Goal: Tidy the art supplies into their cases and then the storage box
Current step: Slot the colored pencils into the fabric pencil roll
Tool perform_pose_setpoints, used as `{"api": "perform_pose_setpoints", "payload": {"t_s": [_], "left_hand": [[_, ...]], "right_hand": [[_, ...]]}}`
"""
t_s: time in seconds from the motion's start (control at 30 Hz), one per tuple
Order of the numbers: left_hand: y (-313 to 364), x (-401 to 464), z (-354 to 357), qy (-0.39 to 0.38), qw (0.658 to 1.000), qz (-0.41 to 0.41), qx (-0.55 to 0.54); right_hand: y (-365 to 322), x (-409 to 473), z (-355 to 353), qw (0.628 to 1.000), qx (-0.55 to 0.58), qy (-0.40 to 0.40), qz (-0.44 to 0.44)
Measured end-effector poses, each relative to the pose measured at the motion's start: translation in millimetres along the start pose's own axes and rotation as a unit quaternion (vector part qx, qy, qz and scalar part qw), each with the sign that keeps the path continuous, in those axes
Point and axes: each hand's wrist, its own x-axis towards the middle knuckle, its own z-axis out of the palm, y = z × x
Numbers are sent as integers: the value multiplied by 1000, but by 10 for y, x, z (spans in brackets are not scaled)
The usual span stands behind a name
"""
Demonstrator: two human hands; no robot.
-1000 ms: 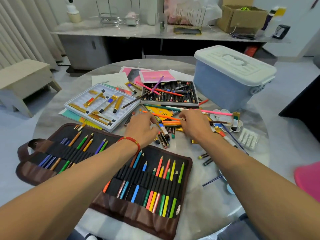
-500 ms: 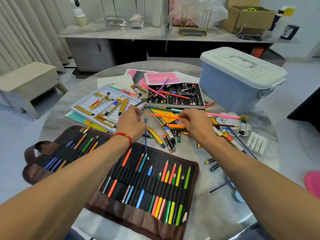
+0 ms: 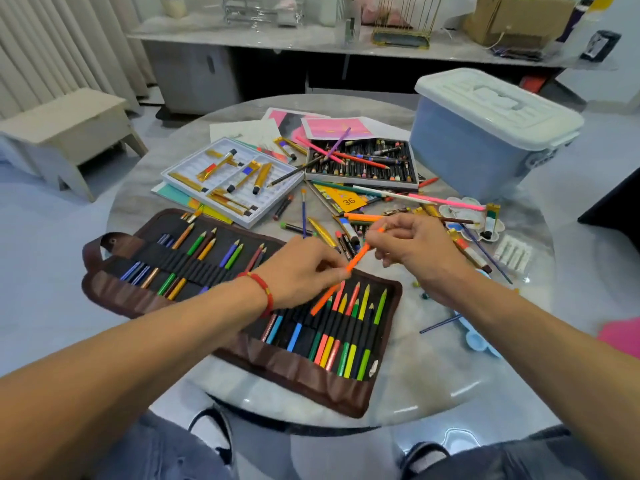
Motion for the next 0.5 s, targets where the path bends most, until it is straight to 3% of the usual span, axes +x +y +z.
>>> {"api": "perform_pose_setpoints", "payload": {"t_s": [0.1,0.27,0.5], "left_hand": [[-91,-60,-45,-66,997,-8,30],[-223,-190,120,-104,987,-71,98],[-323,-209,177,-104,990,-82,43]], "right_hand": [[31,34,41,996,77,44,23],[103,161,4,994,64,81,18],[213,288,78,997,27,60,43]]}}
